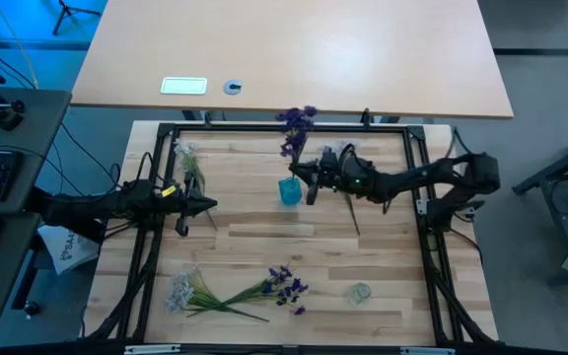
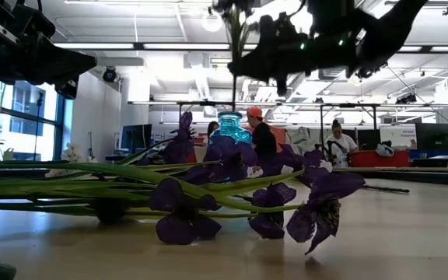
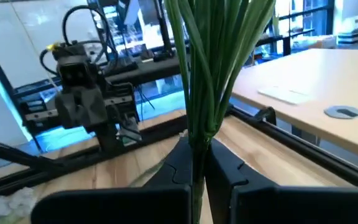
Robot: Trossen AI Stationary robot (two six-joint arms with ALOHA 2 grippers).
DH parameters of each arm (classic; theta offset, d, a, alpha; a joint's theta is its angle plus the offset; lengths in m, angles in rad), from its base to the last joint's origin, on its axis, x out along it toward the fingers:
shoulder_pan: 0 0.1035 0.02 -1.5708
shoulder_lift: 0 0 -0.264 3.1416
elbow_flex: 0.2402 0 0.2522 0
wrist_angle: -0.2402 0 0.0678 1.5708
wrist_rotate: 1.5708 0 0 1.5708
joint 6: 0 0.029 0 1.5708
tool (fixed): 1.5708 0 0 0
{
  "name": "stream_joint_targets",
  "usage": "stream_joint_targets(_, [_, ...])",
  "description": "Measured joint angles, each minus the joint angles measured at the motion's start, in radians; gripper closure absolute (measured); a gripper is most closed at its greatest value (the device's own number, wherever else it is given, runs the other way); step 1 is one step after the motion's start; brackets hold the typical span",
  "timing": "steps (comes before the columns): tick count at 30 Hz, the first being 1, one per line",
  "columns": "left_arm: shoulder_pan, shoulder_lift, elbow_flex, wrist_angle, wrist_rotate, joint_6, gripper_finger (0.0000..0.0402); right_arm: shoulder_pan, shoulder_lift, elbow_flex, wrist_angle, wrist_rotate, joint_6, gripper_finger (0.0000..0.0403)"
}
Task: Sort flowers into vase by color
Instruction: Put the top purple flowers into the blue crystal vase
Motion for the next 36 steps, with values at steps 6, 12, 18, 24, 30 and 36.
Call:
stream_joint_targets(6, [0.000, 0.000, 0.000, 0.000, 0.000, 0.000, 0.0402, 0.000, 0.041, 0.002, 0.025, 0.029, -0.028, 0.0399])
stream_joint_targets(12, [0.000, 0.000, 0.000, 0.000, 0.000, 0.000, 0.0402, 0.003, 0.040, 0.002, -0.021, 0.034, -0.021, 0.0389])
stream_joint_targets(18, [0.000, 0.000, 0.000, 0.000, 0.000, 0.000, 0.0402, 0.005, 0.009, 0.018, -0.094, 0.032, 0.011, 0.0321])
stream_joint_targets(24, [0.000, 0.000, 0.000, 0.000, 0.000, 0.000, 0.0402, 0.011, -0.046, 0.141, -0.463, 0.015, -0.015, 0.0213])
stream_joint_targets(30, [0.000, 0.000, 0.000, 0.000, 0.000, 0.000, 0.0402, 0.011, -0.051, 0.244, -0.780, -0.077, -0.021, 0.0131])
stream_joint_targets(36, [0.000, 0.000, 0.000, 0.000, 0.000, 0.000, 0.0401, 0.012, -0.052, 0.309, -0.923, -0.229, -0.061, 0.0100])
